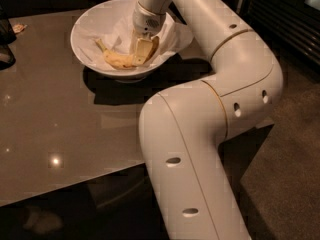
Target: Pick banana from white bowl
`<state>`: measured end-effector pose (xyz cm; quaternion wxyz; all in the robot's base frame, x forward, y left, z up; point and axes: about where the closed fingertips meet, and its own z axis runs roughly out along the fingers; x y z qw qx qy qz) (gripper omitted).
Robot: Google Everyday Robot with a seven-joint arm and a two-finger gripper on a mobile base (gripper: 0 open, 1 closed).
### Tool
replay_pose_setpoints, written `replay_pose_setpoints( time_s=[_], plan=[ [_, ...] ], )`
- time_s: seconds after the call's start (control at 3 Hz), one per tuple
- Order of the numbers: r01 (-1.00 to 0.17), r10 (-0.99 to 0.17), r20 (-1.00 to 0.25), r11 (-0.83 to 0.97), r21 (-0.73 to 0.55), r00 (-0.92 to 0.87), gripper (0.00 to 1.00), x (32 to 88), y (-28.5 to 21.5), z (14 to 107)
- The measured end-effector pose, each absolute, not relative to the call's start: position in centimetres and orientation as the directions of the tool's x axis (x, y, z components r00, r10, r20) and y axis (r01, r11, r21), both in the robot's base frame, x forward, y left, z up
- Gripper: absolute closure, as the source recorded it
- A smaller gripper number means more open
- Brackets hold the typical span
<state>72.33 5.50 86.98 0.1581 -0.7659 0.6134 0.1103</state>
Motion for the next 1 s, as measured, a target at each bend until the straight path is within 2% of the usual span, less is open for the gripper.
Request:
replay_pose_setpoints(
  time_s=[0.67,1.0],
  plan=[
    [-0.953,-0.869,-0.406,-0.209,-0.219,0.283,1.00,70.6,5.5,91.7],
    [-0.953,-0.867,-0.409,-0.209,-0.221,0.285,1.00,70.4,5.5,91.9]
  ],
)
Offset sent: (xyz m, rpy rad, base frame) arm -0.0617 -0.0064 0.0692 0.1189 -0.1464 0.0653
